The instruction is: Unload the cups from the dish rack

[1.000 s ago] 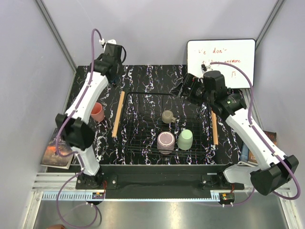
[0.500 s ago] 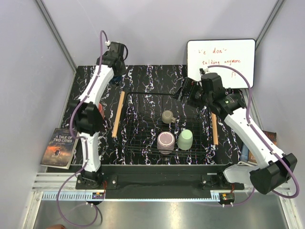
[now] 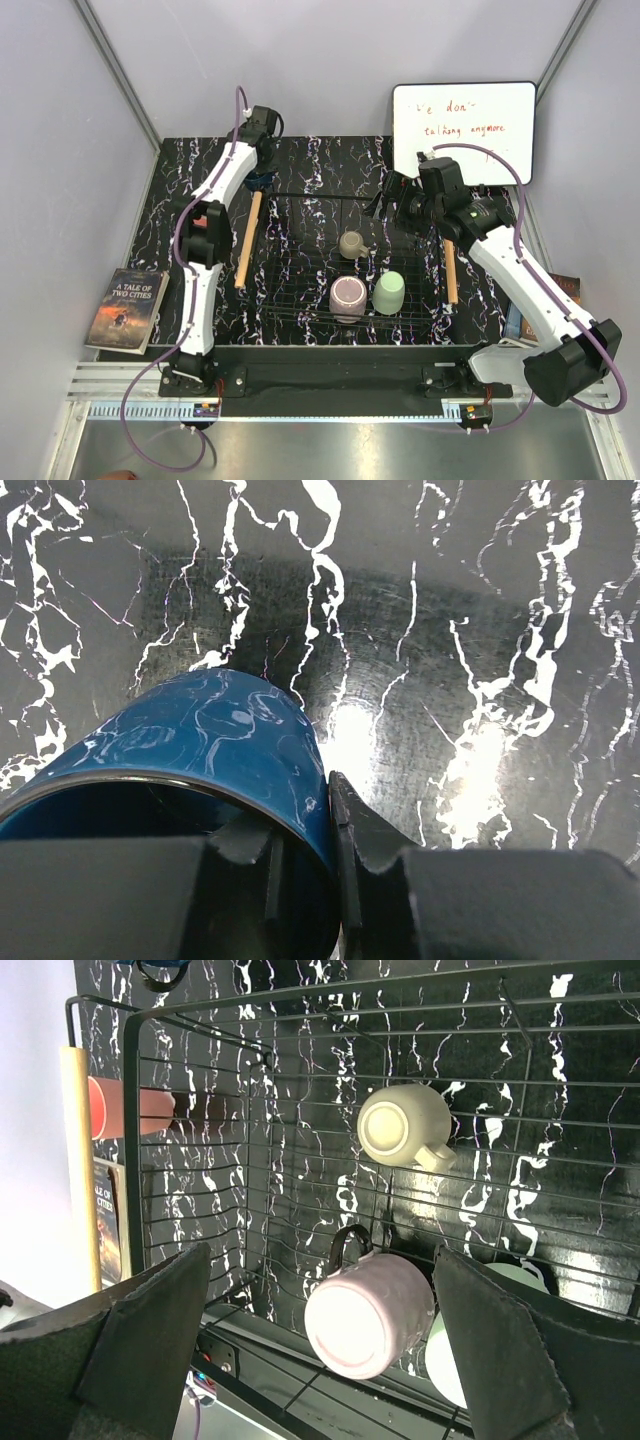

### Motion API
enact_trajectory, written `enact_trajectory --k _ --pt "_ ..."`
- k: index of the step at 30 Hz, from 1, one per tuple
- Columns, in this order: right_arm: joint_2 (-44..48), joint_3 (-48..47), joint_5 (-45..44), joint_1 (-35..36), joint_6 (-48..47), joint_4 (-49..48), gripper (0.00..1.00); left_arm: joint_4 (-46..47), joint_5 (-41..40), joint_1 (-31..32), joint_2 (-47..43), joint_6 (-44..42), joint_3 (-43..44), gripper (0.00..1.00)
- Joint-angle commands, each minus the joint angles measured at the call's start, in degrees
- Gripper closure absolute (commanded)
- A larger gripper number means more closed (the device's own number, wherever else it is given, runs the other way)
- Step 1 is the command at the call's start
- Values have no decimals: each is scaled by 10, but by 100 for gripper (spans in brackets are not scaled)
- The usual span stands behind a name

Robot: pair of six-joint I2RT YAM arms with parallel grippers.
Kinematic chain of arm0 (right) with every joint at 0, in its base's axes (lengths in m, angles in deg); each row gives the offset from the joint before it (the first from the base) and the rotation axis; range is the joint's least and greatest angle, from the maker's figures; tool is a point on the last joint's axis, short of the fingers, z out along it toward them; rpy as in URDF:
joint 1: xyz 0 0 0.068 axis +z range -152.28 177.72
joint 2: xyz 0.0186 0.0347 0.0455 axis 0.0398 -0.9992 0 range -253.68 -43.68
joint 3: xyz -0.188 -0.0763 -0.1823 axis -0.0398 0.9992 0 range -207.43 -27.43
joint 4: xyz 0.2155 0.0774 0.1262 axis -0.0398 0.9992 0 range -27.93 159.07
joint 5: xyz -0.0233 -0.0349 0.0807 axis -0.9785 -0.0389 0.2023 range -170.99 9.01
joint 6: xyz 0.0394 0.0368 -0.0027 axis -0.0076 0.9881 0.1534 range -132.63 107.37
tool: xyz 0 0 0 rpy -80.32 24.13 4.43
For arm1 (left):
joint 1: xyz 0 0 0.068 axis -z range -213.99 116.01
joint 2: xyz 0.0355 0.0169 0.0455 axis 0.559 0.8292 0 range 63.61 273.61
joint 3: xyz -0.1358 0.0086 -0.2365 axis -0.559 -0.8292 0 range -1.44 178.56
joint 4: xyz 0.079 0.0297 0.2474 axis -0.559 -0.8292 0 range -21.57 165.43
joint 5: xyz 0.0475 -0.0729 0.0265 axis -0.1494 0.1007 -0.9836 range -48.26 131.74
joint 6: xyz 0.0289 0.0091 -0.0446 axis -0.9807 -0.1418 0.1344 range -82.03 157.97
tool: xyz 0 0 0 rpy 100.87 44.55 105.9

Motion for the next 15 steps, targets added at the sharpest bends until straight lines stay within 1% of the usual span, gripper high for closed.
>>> enact_trajectory --k 1,8,15 --pt "-3 -2 -10 0 -3 3 1 26 -23 0 -9 11 26 100" --pt "-2 7 -16 0 -3 3 0 -11 -44 -3 22 15 35 100" --pt "-5 7 -19 0 -4 2 0 -13 -28 -6 37 24 23 100"
